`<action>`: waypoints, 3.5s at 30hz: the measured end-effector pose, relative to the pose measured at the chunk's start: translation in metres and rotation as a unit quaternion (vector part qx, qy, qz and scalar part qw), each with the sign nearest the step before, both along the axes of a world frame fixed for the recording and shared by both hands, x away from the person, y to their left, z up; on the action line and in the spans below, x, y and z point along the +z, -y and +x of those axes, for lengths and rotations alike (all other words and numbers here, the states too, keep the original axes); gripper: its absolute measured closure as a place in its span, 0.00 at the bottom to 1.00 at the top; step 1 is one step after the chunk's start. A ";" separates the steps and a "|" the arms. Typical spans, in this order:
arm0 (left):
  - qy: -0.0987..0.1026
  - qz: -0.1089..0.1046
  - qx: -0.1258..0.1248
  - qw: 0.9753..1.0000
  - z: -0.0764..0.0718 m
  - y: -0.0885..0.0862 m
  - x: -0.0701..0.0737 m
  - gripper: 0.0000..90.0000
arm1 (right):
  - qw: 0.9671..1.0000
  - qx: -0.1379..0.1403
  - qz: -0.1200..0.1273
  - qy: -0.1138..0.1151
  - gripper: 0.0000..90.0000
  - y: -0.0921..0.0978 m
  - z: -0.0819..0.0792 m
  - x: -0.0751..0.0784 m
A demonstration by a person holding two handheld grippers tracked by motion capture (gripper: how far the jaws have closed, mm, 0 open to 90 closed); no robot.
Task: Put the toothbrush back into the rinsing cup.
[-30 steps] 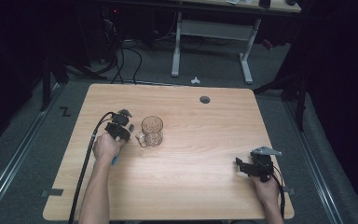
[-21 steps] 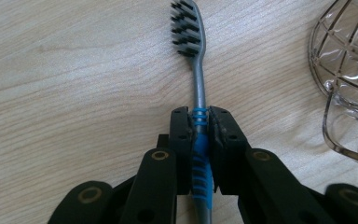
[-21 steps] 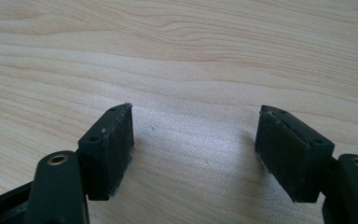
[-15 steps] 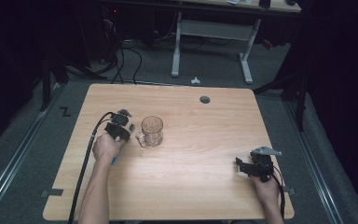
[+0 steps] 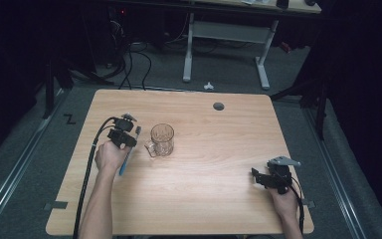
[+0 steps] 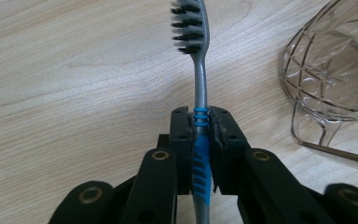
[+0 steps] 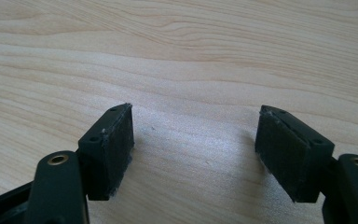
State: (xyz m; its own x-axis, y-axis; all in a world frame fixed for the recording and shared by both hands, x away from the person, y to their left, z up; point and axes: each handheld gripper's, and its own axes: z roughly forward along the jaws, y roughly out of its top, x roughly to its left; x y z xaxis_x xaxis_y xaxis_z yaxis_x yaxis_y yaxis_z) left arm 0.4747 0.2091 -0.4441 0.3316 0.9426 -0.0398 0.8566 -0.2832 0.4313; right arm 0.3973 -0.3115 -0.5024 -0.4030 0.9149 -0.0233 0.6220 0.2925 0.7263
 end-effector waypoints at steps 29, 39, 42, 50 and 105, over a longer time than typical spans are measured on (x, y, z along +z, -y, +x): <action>0.061 -0.032 -0.004 0.998 -0.032 -0.006 0.036 0.89 | 1.000 0.000 0.000 0.000 0.32 0.000 0.000 0.000; 0.086 -0.044 -0.019 0.995 -0.044 0.000 0.047 0.89 | 1.000 0.000 0.000 0.000 0.32 0.000 0.000 0.000; 0.094 -0.045 -0.024 0.994 -0.047 0.001 0.050 0.89 | 1.000 0.000 0.000 0.000 0.32 0.000 0.000 0.000; 0.112 -0.058 -0.031 0.992 -0.056 0.001 0.058 0.89 | 1.000 0.000 0.000 0.000 0.32 0.000 0.000 0.000; 0.197 -0.126 -0.080 0.969 -0.072 0.034 0.096 0.90 | 1.000 0.000 0.000 0.001 0.32 0.000 0.000 0.000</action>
